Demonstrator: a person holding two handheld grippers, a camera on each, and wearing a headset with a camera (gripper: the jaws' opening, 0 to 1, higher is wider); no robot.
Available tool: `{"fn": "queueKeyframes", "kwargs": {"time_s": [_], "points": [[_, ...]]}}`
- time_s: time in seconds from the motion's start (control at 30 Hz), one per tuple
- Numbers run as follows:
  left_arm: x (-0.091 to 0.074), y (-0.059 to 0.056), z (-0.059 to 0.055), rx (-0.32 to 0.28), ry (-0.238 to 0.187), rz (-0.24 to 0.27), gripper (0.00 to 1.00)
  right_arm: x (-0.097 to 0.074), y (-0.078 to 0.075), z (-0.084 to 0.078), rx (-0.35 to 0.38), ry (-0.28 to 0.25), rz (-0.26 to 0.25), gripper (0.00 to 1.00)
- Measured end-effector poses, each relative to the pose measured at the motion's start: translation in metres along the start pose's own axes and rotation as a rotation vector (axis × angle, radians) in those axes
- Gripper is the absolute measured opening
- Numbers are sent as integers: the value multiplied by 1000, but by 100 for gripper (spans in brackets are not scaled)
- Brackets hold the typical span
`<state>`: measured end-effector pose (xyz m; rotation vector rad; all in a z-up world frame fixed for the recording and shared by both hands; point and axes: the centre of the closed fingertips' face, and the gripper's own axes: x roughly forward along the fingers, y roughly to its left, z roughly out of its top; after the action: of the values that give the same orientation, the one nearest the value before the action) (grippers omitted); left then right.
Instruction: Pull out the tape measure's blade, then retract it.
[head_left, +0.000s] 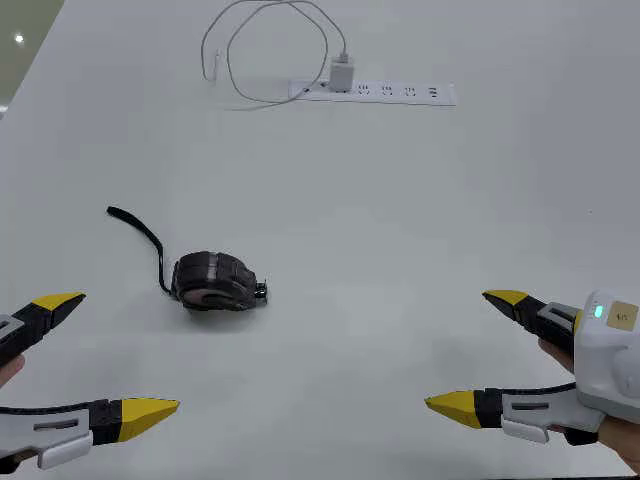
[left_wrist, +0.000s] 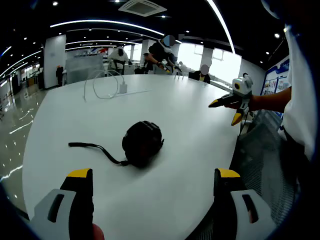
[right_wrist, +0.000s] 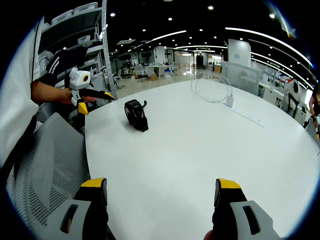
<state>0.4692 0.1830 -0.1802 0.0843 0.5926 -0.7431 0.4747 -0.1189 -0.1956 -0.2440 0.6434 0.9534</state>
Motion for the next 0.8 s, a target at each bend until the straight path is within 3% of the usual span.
{"fn": "queueKeyframes", "kwargs": {"time_s": [0.8], "points": [[2, 0, 0, 12, 16, -16, 99, 5, 1, -3, -21, 27, 15, 87]]}}
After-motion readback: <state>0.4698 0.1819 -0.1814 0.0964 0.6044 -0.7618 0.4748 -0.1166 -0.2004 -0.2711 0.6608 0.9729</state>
